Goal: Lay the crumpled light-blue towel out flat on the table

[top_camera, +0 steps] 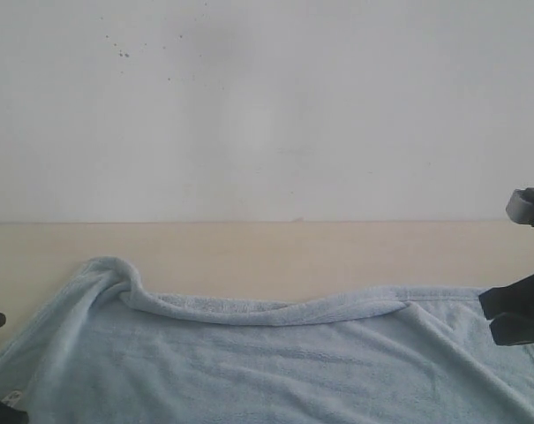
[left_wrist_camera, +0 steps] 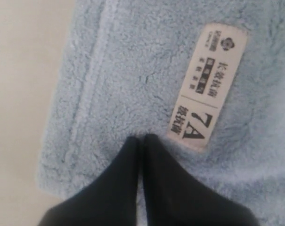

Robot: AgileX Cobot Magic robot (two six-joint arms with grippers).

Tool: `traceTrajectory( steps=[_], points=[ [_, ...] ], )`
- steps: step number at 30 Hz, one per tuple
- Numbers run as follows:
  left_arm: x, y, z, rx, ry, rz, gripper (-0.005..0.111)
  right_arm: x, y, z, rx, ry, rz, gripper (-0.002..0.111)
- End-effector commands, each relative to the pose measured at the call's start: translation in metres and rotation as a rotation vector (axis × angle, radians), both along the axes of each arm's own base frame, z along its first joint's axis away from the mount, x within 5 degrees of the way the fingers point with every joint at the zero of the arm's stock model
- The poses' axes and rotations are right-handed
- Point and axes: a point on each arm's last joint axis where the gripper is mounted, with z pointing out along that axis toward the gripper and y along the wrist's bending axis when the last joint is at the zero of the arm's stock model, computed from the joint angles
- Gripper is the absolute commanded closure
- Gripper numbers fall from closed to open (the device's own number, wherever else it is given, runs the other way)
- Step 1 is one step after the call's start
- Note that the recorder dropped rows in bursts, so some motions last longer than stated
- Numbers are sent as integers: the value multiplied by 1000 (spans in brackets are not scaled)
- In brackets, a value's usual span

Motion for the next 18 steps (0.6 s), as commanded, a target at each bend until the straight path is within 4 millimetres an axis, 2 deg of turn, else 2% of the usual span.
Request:
traceTrajectory(
  steps=[1,3,7,14,18],
  points=[
    [-50,5,-11,-5,186,103,103,1,0,2,2,-10,2,92],
    [-68,5,-11,-27,216,130,103,1,0,2,6,-10,0,92],
    [-85,7,-1,-36,219,169,103,-2,4,2,44,23,16,92],
    [-83,10,31,-34,43,131,103,-4,24,0,15,-17,125,92],
    [-76,9,49,-49,-62,117,103,-2,21,-10,-21,-58,76,92]
  ],
)
